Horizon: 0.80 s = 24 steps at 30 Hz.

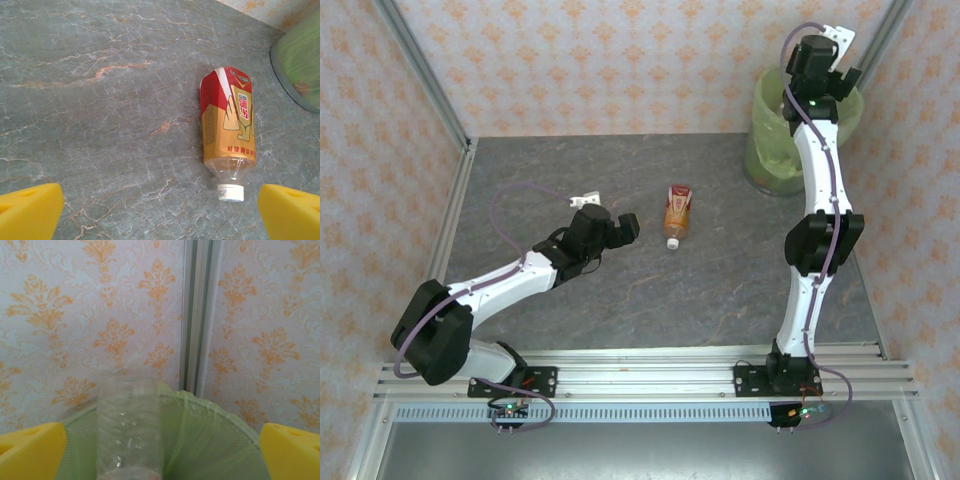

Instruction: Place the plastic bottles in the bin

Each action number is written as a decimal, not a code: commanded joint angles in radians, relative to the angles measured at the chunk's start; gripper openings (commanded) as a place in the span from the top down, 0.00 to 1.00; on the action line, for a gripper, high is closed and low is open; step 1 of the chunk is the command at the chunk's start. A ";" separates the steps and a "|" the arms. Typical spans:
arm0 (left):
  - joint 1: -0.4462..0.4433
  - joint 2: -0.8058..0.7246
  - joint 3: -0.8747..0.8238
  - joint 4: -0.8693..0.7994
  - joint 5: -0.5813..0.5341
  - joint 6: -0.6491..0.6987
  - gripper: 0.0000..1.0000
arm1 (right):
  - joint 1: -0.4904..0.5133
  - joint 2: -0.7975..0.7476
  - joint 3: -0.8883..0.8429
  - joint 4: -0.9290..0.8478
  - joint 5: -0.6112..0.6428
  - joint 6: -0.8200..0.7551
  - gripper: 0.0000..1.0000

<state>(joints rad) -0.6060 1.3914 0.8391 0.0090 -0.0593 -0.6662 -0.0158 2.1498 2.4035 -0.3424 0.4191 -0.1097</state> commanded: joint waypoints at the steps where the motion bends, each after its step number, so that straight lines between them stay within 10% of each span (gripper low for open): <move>1: 0.008 0.010 0.016 -0.009 -0.001 -0.015 0.00 | 0.002 -0.005 0.041 -0.111 -0.008 -0.035 0.01; 24: 0.008 0.021 0.012 0.002 0.010 -0.010 0.00 | 0.010 -0.094 0.056 -0.312 -0.487 -0.089 0.01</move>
<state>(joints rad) -0.6060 1.4036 0.8391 0.0105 -0.0582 -0.6659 -0.0135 2.1399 2.4344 -0.5953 0.0319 -0.1589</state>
